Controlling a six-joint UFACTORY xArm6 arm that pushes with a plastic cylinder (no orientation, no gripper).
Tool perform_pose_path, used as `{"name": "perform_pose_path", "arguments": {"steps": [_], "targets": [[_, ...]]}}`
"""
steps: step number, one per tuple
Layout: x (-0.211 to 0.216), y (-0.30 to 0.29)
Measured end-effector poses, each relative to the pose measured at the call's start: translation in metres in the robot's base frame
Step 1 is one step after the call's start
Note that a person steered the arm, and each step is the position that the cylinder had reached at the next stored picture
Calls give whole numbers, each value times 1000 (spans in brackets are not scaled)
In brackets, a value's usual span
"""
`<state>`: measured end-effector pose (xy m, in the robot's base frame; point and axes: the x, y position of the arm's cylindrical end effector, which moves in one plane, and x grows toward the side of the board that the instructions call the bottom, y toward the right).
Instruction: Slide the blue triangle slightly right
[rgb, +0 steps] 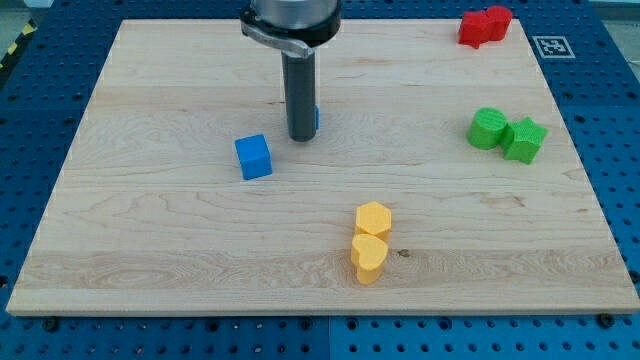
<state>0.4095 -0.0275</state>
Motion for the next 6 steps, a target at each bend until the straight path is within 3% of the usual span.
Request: {"name": "perform_pose_path", "arguments": {"steps": [2,3,6], "targets": [[-19,-85],[-47,-86],[-25,-26]]}}
